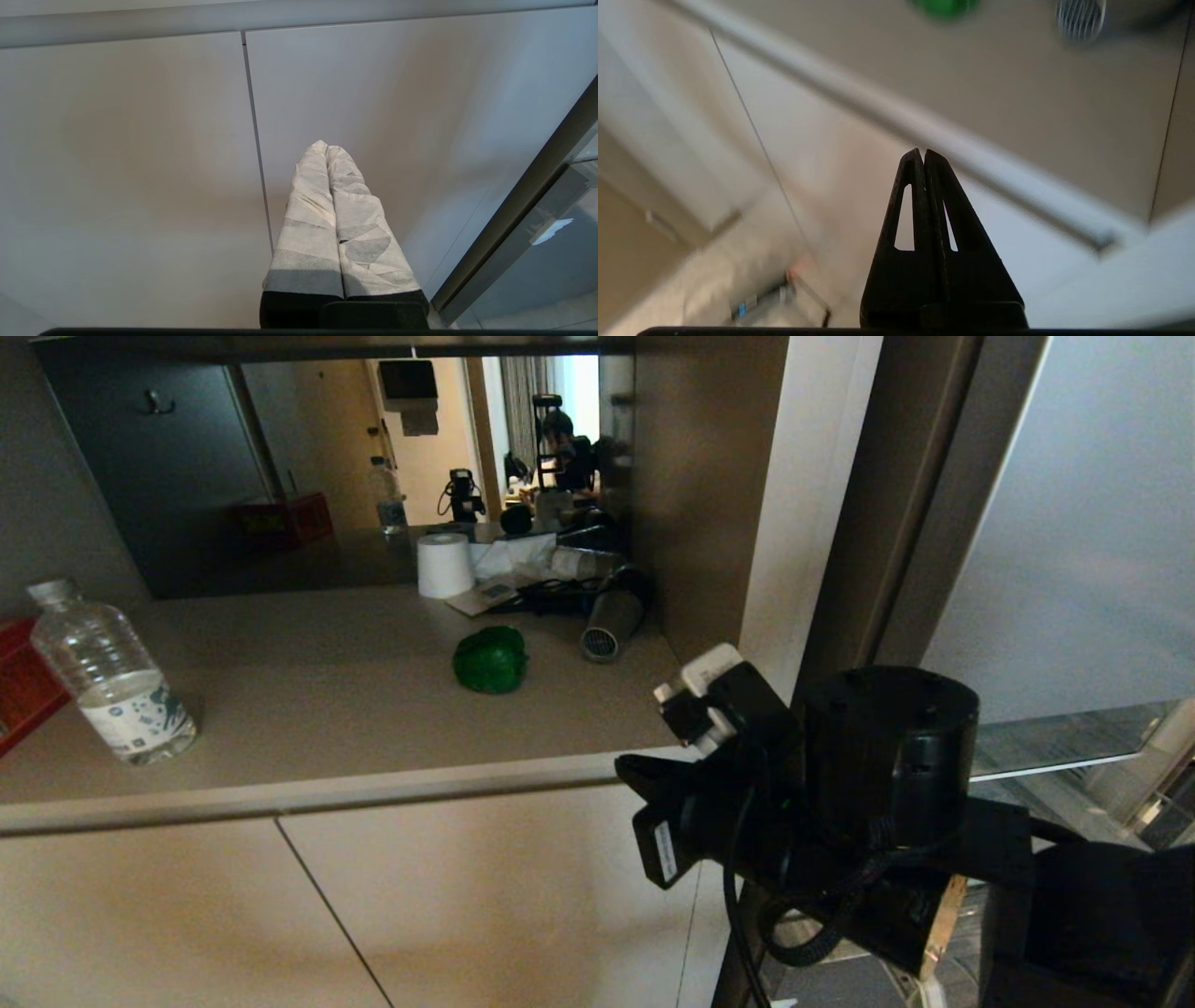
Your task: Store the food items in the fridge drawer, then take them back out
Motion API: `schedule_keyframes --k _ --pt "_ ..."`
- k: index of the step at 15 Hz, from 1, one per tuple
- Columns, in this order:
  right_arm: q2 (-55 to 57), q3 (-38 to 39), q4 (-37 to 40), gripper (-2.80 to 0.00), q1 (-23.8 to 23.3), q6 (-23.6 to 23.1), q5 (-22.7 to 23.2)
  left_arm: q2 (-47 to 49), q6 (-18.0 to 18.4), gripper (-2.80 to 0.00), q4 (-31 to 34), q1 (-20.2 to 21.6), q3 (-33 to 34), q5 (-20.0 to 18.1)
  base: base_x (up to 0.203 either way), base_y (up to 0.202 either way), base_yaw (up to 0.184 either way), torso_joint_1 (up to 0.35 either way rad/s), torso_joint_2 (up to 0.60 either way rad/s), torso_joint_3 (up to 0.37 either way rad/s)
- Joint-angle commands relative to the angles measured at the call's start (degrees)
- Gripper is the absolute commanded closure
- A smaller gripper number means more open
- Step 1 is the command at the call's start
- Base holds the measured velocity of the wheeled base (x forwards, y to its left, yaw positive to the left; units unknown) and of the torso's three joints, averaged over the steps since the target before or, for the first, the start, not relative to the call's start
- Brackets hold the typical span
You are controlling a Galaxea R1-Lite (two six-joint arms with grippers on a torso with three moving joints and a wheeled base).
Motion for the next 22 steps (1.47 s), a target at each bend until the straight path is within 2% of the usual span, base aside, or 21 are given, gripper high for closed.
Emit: schedule_keyframes --k 1,3,8,13,17,22 --pt "2.1 -4.3 -0.2 0.0 2.0 -0.4 -1.3 0.0 0.0 0.0 0.0 0.0 0.0 0.0 0.0 0.0 0.0 0.0 0.0 0.0" --pt "2.1 -4.2 -0.3 0.0 3.3 -1.8 -4.9 0.0 0.0 0.0 0.0 0.0 0.0 0.0 0.0 0.0 0.0 0.0 0.0 0.0" --pt "2.1 -3.3 -0.3 0.0 3.3 -2.2 -5.2 0.0 0.0 0.0 0.0 0.0 0.0 0.0 0.0 0.0 0.0 0.0 0.0 -0.008" --pt "2.4 -4.8 -0.3 0.0 3.4 -2.6 -5.8 0.0 -0.4 0.0 0.0 0.0 0.0 0.0 0.0 0.0 0.0 0.003 0.0 -0.161" --pt "2.9 -5.7 -0.3 0.0 6.0 -3.4 -5.9 0.0 -0.5 0.0 0.0 0.0 0.0 0.0 0.0 0.0 0.0 0.003 0.0 -0.186" --pt "9.6 -17.1 -0.4 0.0 7.5 -4.5 -5.9 0.0 -0.5 0.0 0.0 0.0 0.0 0.0 0.0 0.0 0.0 0.001 0.0 -0.027"
